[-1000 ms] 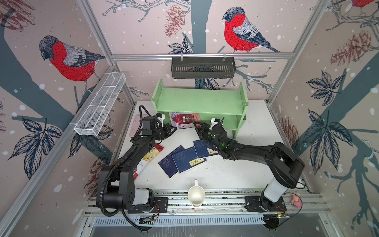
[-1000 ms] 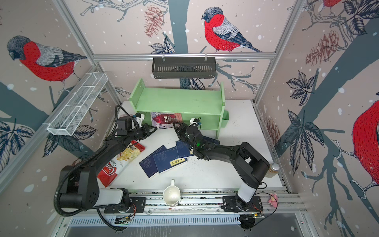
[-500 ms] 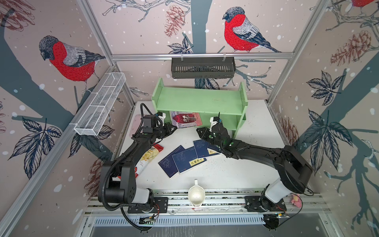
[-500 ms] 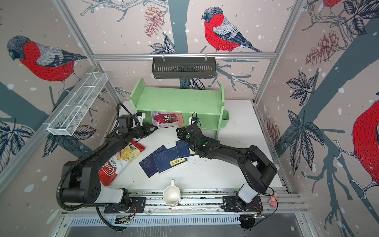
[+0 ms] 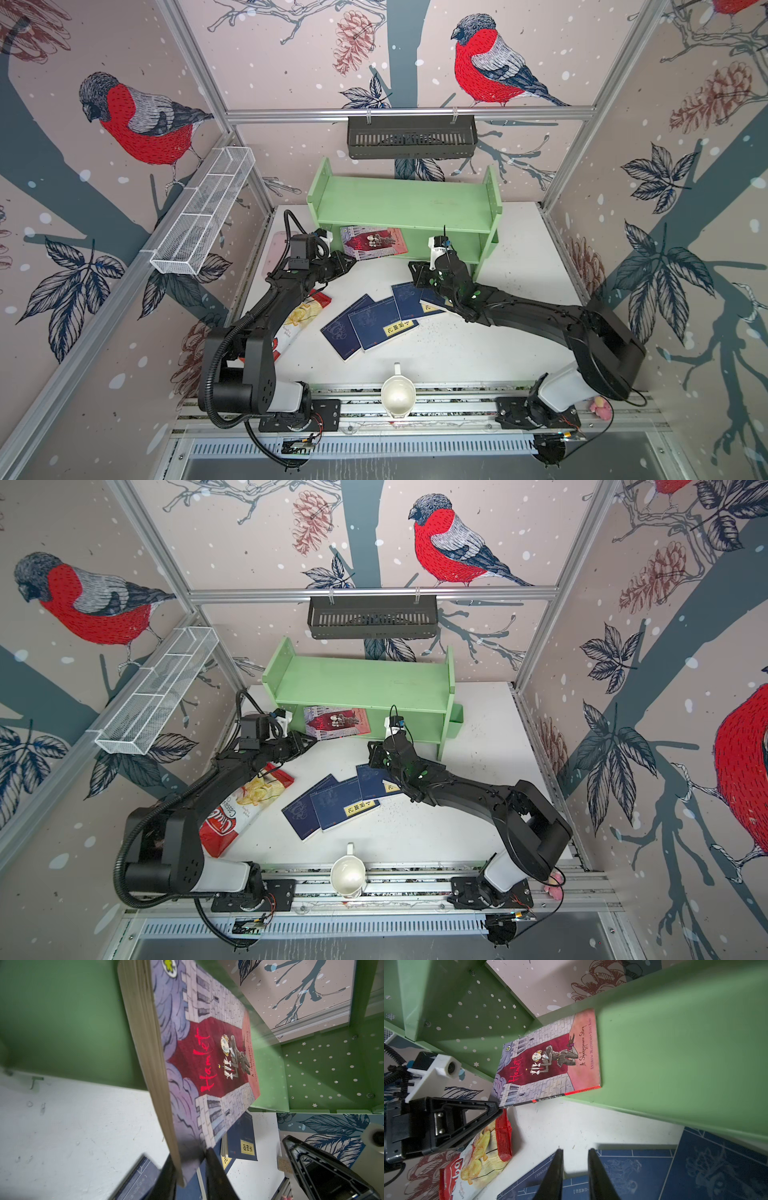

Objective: Stacking books/files
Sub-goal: Place the book at the bookshelf.

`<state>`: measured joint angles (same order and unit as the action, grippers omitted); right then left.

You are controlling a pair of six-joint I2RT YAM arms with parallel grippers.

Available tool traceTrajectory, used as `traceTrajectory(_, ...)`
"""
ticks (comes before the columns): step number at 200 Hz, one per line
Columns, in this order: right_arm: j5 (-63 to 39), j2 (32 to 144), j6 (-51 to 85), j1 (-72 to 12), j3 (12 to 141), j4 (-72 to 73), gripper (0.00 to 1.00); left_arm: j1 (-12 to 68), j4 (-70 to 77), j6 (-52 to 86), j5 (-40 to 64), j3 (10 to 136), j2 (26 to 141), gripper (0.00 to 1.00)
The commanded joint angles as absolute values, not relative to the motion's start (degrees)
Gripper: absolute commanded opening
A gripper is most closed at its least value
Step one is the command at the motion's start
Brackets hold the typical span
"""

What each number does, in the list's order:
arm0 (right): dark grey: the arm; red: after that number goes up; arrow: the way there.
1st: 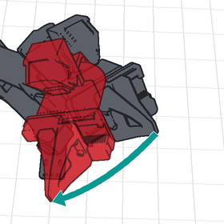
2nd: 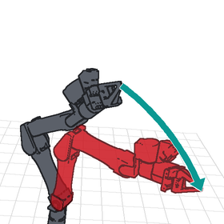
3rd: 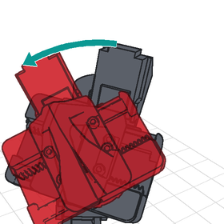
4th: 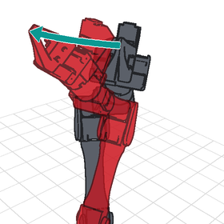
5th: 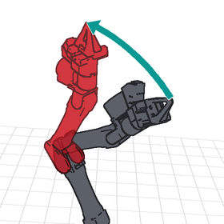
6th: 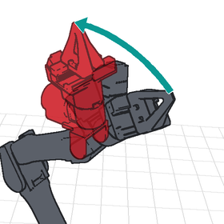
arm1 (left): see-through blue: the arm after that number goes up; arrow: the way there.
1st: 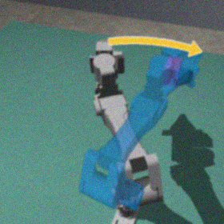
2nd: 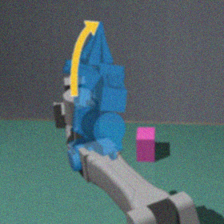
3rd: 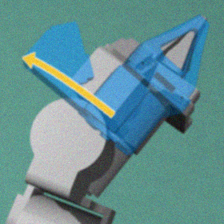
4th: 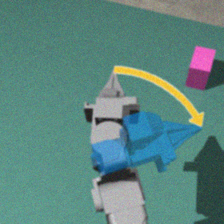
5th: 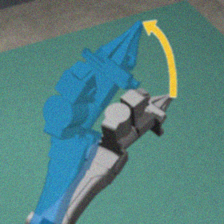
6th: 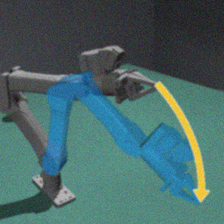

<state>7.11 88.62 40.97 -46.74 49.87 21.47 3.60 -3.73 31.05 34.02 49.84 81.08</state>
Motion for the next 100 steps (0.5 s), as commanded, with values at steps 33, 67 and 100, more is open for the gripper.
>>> traceTrajectory(33, 8.1, 89.54, 34.12, -46.67, 49.39, 27.99, 0.24, 3.43, -2.87, 29.15, 32.64, 50.42, 79.69, 0.46)
traceTrajectory(67, 8.61, 90.66, 31.07, -46.54, 49.66, 28.83, 0.23, 3.43, -2.92, 28.75, 31.99, 50.28, 79.15, 0.53)
traceTrajectory(100, 8.55, 91.57, 29.12, -46.25, 49.69, 29.27, 0.21, 3.47, -2.82, 28.78, 31.12, 49.93, 78.28, 0.6)
